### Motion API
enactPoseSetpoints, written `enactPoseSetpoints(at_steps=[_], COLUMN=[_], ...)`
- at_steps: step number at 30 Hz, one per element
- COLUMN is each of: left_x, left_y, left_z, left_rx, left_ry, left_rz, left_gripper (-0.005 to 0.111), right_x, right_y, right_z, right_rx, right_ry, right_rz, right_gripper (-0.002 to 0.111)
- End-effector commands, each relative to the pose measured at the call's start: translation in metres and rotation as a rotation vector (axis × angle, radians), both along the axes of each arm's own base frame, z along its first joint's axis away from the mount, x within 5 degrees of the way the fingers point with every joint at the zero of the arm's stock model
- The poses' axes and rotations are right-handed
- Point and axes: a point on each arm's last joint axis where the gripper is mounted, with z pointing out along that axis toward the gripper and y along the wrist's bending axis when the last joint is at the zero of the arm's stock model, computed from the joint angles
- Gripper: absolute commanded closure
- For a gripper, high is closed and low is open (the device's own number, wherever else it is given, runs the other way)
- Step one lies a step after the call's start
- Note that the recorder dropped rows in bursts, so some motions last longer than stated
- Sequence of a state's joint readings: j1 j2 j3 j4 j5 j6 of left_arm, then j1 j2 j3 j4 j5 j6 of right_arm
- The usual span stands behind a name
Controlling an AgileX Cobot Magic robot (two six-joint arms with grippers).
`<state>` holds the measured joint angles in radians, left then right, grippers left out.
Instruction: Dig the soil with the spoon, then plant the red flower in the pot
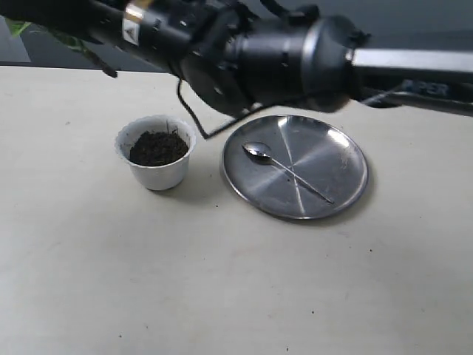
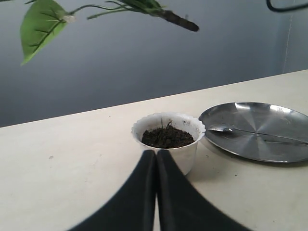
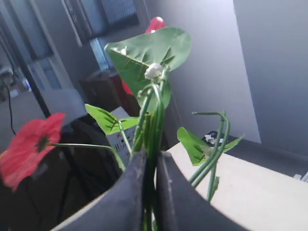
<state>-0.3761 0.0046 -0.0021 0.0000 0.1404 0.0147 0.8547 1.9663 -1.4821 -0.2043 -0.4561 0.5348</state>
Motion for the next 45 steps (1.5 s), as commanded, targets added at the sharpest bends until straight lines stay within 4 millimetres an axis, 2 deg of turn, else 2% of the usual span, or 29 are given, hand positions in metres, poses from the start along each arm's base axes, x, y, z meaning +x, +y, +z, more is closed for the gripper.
enactPoseSetpoints(at_steps=[1,4,7,10,14,20,36,40,45], left_x=[0.0,0.0,0.0,0.0,0.0,0.0,0.0,0.0,0.0], left_y=[0.0,0.0,0.0,0.0,0.0,0.0,0.0,0.0,0.0], left_z=[0.001,0.001,0.001,0.001,0.001,0.001,0.001,0.001,0.001], left_rx=[-0.009,-0.009,-0.009,-0.009,-0.009,-0.009,-0.009,-0.009,-0.009], left_ry=[-0.013,-0.013,-0.013,-0.013,-0.013,-0.013,-0.013,-0.013,-0.013], left_rz=[-0.006,-0.006,-0.006,-0.006,-0.006,-0.006,-0.006,-0.006,-0.006], left_gripper=[0.106,0.106,0.106,0.106,0.106,0.106,0.106,0.106,0.106], right_x=[-0.004,-0.009,-0.003,0.008,0.02,0.014,0.015,0.012,0.004], right_y=[-0.056,-0.082,-0.093,-0.094,-0.085,-0.066,-0.066,-0.064,-0.059], right_z=[-0.028,-0.057,-0.081,-0.103,-0.119,-0.114,-0.113,-0.108,-0.089], right_rx=[0.287,0.412,0.49,0.542,0.498,0.405,0.411,0.417,0.464], right_ry=[-0.006,0.01,0.107,0.232,0.233,0.171,0.159,0.152,0.135], right_rz=[-0.19,-0.246,-0.232,-0.211,-0.141,0.076,0.052,0.061,0.067], right_gripper=[0.108,0.108,0.108,0.109,0.109,0.109,0.109,0.109,0.109])
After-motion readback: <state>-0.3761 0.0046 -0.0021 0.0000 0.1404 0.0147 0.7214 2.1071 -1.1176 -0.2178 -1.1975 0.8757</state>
